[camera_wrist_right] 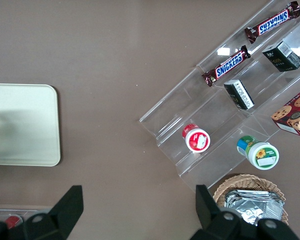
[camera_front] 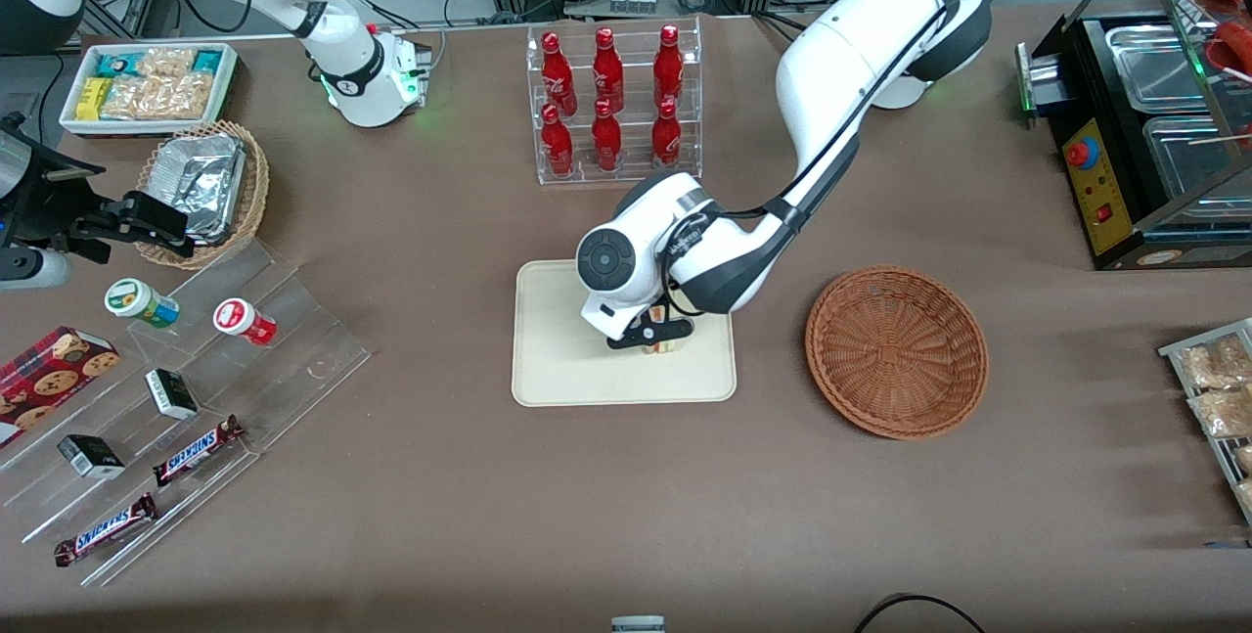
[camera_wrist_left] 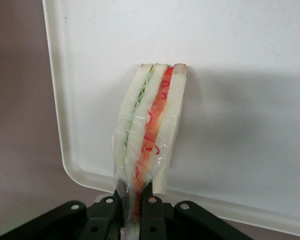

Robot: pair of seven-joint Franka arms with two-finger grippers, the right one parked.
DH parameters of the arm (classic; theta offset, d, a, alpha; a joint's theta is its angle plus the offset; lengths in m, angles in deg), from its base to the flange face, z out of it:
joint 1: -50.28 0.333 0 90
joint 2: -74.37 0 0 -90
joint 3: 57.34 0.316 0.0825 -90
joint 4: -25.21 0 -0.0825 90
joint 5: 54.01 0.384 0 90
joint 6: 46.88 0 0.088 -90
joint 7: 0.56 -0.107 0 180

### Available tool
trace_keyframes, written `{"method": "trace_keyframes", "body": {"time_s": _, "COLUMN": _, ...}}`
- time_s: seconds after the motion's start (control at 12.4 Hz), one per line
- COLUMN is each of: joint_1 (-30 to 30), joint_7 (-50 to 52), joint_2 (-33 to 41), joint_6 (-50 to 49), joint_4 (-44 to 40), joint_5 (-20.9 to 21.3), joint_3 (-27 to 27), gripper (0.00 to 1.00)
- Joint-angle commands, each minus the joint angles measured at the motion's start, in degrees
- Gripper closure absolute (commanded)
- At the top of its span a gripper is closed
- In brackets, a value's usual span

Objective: Place sandwich from basket to tray
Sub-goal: 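Lower the sandwich onto the tray and open the left gripper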

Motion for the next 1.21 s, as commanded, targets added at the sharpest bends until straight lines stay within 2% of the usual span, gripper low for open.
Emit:
{"method": "trace_keyframes", "body": {"time_s": 0.0, "joint_1": -1.2, "joint_7": 0.9, "joint_2": -2.1, "joint_6": 0.7, "joint_4": -2.8, "joint_5": 1.1, "joint_3": 0.7, "gripper": 1.0}}
{"method": "trace_keyframes", "body": {"time_s": 0.16, "joint_1": -1.2, "joint_7": 1.2, "joint_2": -2.2, "joint_6": 1.0, "joint_4": -2.8, "joint_5": 1.1, "joint_3": 0.7, "gripper": 1.0}}
{"method": "trace_keyframes", "body": {"time_s": 0.24, "joint_1": -1.0, "joint_7": 0.6, "joint_2": -2.2, "joint_6": 1.1, "joint_4": -2.9, "joint_5": 1.0, "joint_3": 0.7, "gripper": 0.82}}
{"method": "trace_keyframes", "body": {"time_s": 0.32, "joint_1": -0.5, "joint_7": -0.2, "joint_2": -2.2, "joint_6": 1.8, "joint_4": -2.6, "joint_5": 0.7, "joint_3": 0.7, "gripper": 0.02}}
{"method": "trace_keyframes", "body": {"time_s": 0.81, "joint_1": -0.6, "joint_7": 0.8, "joint_2": 1.5, "joint_6": 1.0, "joint_4": -2.9, "joint_5": -0.3, "joint_3": 0.0, "gripper": 0.0}}
{"method": "trace_keyframes", "body": {"time_s": 0.97, "joint_1": 0.9, "joint_7": 0.3, "joint_2": 5.3, "joint_6": -2.3, "joint_4": -3.0, "joint_5": -3.3, "joint_3": 0.4, "gripper": 0.0}}
{"method": "trace_keyframes", "body": {"time_s": 1.13, "joint_1": 3.2, "joint_7": -1.1, "joint_2": 11.1, "joint_6": -8.1, "joint_4": -2.9, "joint_5": -3.0, "joint_3": 0.4, "gripper": 0.0}}
